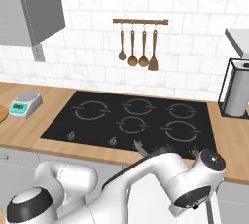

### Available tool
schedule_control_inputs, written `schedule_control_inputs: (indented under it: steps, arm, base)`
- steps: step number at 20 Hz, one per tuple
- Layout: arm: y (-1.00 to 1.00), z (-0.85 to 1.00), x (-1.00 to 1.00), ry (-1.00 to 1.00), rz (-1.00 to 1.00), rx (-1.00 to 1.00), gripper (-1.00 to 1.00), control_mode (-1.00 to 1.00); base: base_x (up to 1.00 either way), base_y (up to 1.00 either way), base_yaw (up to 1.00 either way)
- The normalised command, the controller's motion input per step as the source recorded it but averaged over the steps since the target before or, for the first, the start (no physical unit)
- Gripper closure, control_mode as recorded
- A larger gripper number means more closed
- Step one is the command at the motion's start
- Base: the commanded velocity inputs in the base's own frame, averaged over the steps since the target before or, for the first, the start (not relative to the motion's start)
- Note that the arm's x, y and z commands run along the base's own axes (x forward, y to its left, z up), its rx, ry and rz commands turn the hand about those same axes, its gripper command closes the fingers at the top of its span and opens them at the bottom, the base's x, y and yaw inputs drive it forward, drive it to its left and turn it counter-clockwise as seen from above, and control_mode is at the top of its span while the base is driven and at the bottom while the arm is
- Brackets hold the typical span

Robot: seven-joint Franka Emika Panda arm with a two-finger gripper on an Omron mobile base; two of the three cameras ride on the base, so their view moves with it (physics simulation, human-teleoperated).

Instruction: Pick up the knife from the drawer and place it on the cutting board. Then place the meat from the plate to the cutting board.

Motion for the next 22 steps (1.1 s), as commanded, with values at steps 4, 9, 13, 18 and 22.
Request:
schedule_control_inputs:
  steps: [4,9,13,18,22]
  arm:
    - [0.81,0.15,1.0,-0.24,0.0,0.0,1.0,-1.0]
    - [1.0,-0.15,1.0,-0.08,0.06,0.0,1.0,-1.0]
    - [1.0,-0.09,0.99,0.03,0.14,-0.01,1.0,-1.0]
    - [1.0,0.0,0.95,0.01,0.19,0.0,1.0,-1.0]
    - [1.0,0.0,0.65,0.0,0.16,0.0,1.0,-1.0]
  base:
    - [0.0,0.0,0.0]
    - [0.0,0.0,0.0]
    - [0.0,0.0,0.0]
    - [0.0,0.0,0.0]
    - [0.0,0.0,0.0]
